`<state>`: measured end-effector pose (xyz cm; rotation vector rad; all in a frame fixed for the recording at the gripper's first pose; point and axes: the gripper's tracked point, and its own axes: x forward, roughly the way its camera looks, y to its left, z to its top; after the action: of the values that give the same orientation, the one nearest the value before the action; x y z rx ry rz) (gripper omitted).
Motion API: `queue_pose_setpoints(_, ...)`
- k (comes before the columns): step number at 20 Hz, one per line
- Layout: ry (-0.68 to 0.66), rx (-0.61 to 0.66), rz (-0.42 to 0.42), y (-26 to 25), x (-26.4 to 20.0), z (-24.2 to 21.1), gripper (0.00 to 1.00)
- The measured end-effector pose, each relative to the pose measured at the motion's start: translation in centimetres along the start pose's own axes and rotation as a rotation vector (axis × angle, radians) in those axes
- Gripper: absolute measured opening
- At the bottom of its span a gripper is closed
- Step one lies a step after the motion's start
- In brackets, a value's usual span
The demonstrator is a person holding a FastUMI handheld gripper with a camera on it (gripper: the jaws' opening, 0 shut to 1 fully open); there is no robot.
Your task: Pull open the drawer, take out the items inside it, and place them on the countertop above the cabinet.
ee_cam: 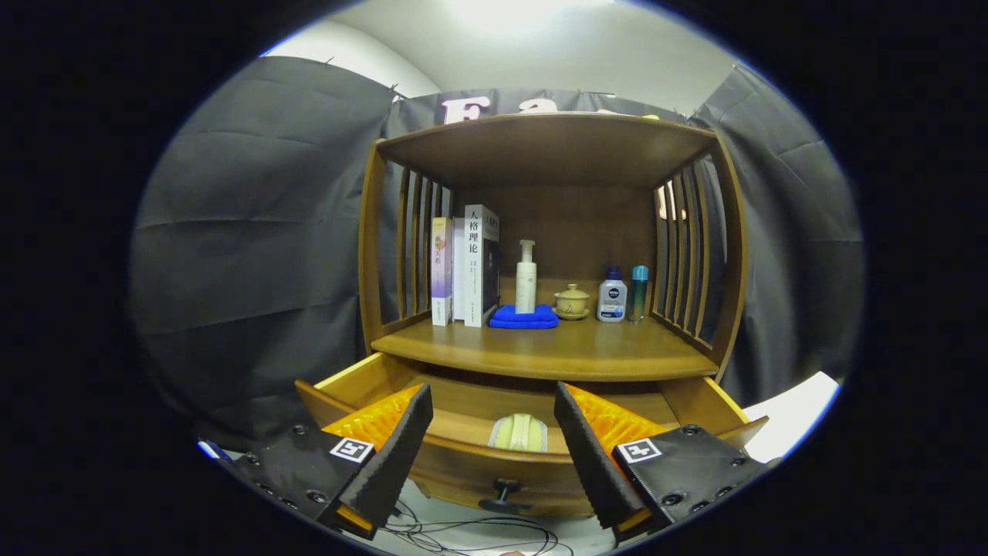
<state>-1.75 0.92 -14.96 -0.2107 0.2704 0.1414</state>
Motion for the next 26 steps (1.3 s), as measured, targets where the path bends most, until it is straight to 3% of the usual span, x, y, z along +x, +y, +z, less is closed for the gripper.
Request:
queue_pose_setpoints(6, 0.161, 0.054, -0.007, -1.7, 4.5, 0.2, 0.99)
queue_pose_setpoints(18, 0.594, 0.109, 0.007, -1.8, 10.6, -10.1, 0.97)
queue_pose_setpoints(23, 0.647, 0.101, -0.061, -2.6, 12.7, -12.4, 0.96)
queue_pose_setpoints(26, 0.659, 0.085, -0.070, -2.9, 13.1, -12.8, 0.88)
